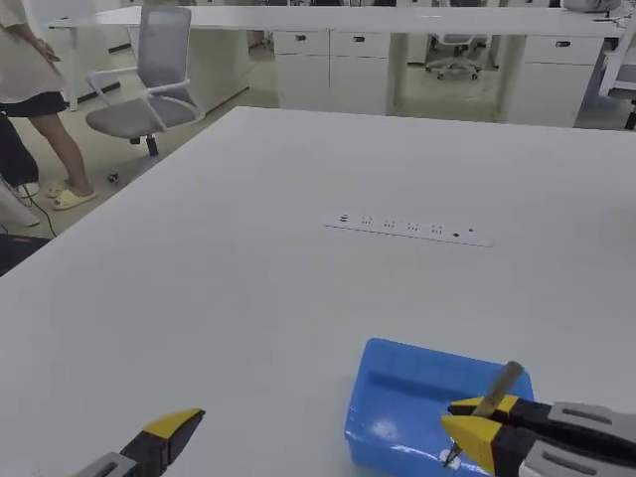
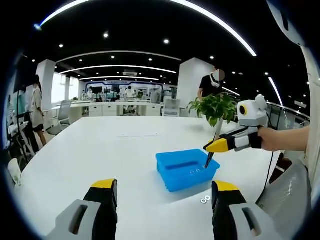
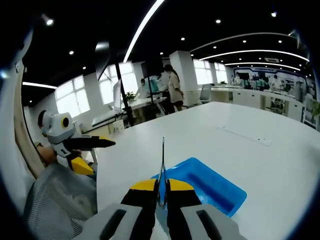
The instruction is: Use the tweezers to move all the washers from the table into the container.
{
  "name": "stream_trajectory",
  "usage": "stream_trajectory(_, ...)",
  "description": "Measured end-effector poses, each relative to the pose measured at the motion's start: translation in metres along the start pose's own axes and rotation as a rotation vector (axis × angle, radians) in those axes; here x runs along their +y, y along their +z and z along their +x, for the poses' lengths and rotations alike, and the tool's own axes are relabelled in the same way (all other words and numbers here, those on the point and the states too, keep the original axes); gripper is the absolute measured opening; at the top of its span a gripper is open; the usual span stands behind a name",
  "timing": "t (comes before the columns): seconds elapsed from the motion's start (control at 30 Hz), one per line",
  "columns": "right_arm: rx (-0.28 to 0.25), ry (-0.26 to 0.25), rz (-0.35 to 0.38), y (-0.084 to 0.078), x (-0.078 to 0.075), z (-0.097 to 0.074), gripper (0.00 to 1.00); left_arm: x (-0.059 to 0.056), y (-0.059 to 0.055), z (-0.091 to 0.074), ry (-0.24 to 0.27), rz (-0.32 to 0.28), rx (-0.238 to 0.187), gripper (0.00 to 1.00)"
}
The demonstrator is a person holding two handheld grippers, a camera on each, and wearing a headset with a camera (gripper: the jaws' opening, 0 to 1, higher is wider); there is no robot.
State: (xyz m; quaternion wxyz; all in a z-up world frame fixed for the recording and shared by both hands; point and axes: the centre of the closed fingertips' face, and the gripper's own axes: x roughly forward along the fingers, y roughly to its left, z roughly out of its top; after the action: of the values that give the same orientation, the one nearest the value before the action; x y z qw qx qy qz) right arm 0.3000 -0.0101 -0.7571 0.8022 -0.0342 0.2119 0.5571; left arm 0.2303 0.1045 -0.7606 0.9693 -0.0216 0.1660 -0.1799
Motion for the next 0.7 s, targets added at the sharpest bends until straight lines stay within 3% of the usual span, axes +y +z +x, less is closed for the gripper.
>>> stream_trajectory(0.43,-0.015,-0.024,-0.003,0.008,-0.018,0.006,0.03,0.002,-0.001,0.0,0.006,-0.004,0.008,0.78)
stream_trajectory(0.7,-0.006,-0.015,0.049,0.003,-0.034,0.021,0.03,0.005,0.0,-0.001,0.018,-0.011,-0.002,0.78)
